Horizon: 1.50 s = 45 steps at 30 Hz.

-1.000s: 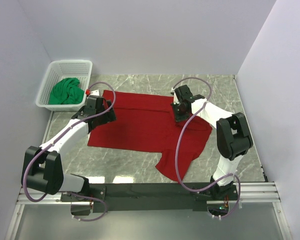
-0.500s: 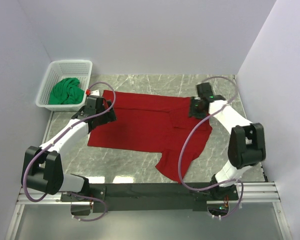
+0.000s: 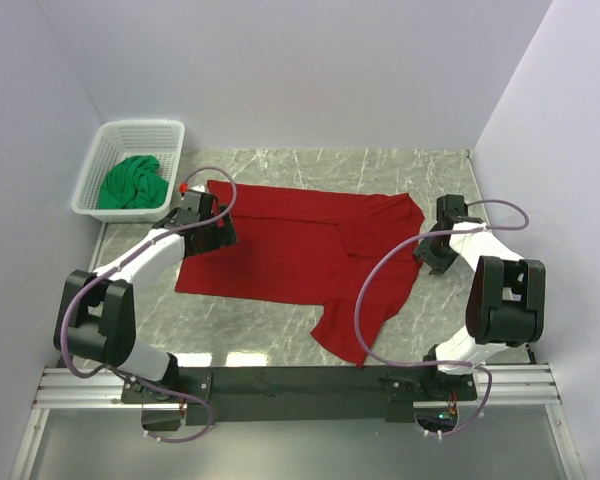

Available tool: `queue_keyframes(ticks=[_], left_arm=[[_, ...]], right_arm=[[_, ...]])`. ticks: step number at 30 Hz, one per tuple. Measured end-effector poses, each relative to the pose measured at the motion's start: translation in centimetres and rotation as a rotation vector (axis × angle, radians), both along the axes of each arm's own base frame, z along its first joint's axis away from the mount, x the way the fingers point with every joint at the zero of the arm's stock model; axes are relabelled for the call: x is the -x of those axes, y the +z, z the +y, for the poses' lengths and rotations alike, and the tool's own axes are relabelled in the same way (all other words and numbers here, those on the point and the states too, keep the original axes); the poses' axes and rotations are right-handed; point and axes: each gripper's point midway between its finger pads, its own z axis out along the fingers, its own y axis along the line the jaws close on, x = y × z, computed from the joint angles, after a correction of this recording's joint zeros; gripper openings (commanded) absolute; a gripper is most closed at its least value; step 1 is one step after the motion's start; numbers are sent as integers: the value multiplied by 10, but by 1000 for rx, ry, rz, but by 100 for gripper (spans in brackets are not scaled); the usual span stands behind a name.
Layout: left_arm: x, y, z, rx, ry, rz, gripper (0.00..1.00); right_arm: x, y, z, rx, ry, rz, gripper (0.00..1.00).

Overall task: Fold and stack the t-shirts
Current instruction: Fold the tshirt

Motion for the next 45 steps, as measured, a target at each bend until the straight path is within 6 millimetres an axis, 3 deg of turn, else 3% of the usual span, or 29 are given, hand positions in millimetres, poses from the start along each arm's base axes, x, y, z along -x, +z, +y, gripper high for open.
queue_keyframes(ticks=[5,10,17,21,25,28,30,34,39,45], left_arm=[[-5,-4,-2,6,-2,15,98],[-6,-5,0,17,4,21,98],[-8,-8,7,21,23,29,98],[-9,-11,11,33,32,41,98],[-11,-11,15,50,52,42,98],[-12,-12,17,61,61,43,98],[-13,-11,17,69,63,40,98],[-13,-11,16,75,59,42,98],[-10,-12,12,96,53,49,98],[11,-14,10,122,57,71,97]], right_arm=[[-3,-9,2,-50,-23,-4,39],[-9,-20,8,-86,-17,6,32],[-23,-20,0,-87,-25,0,0],[-38,-20,-15,-80,-55,-5,0],[-57,-15,-47,-44,-120,-9,0],[-72,-9,-75,-8,-165,-21,10],[-80,-3,-87,10,-182,-39,26],[-80,6,-89,13,-173,-65,43],[-49,24,-71,5,-161,-95,49],[23,15,-45,-24,-172,-44,50]])
